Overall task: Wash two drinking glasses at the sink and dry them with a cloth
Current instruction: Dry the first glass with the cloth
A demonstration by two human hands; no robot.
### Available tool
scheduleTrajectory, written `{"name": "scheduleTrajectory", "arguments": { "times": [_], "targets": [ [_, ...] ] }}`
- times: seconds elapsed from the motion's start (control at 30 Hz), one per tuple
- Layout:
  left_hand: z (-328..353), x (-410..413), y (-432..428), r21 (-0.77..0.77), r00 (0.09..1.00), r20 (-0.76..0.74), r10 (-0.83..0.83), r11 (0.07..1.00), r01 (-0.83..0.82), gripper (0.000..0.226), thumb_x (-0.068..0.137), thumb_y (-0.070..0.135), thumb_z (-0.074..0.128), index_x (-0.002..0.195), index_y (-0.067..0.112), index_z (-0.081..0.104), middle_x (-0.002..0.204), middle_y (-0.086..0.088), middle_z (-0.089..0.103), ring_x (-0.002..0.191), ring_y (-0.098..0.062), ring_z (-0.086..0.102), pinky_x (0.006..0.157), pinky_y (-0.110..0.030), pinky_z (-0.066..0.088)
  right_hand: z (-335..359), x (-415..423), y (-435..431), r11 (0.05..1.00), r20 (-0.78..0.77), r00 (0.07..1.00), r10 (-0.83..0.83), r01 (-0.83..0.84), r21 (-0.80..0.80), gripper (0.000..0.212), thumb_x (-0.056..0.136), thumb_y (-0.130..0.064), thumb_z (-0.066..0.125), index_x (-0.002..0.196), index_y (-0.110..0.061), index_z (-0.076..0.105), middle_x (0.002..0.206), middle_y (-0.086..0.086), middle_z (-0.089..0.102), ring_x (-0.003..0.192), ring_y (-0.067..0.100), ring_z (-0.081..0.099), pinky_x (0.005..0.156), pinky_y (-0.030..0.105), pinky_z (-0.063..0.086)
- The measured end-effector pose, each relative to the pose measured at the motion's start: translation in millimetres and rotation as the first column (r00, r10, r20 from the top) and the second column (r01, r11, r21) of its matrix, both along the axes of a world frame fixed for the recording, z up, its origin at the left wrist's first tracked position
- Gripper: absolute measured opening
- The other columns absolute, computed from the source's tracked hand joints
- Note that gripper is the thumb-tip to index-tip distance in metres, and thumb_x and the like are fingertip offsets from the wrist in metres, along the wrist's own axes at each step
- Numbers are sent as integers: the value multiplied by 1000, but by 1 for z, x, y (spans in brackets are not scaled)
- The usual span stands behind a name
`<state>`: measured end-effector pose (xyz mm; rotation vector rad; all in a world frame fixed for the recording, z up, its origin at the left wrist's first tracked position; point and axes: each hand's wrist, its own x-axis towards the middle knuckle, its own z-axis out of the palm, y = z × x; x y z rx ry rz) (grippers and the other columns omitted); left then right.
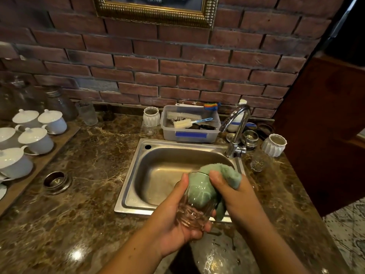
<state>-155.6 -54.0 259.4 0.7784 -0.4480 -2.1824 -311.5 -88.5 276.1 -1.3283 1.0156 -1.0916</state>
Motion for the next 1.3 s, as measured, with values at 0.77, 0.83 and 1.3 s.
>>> {"name": "scheduleTrajectory", "arguments": {
  "times": [0.77, 0.83, 1.3],
  "targets": [
    [-37, 11, -1, -739, 573, 512, 639, 668, -85, 104, 53, 40, 92, 143, 46, 41, 137, 10, 59, 129, -7, 56, 106, -31, 49, -42, 30, 35, 677, 577, 746, -333, -237, 697, 56, 95, -44, 50, 128, -1, 64, 126, 27, 67, 112, 40, 68, 90, 50, 57],
    [-47, 17, 3, -725, 565, 530, 632, 683, -83, 93, 55, 37, 92, 136, 41, 47, 129, 11, 63, 125, -10, 59, 105, -35, 51, -50, 31, 36, 647, 581, 745, -329, -271, 713, 55, 96, -43, 50, 126, 0, 65, 128, 28, 65, 113, 41, 67, 87, 50, 59],
    [-129, 113, 60, -574, 455, 695, 557, 811, -115, 87, 65, 11, 91, 134, 39, 44, 125, 20, 61, 120, -5, 60, 97, -16, 46, -104, 99, 54, 396, 446, 862, -240, -333, 856, 49, 103, -34, 45, 134, 1, 58, 130, 28, 64, 119, 41, 64, 104, 51, 46]
  ]
}}
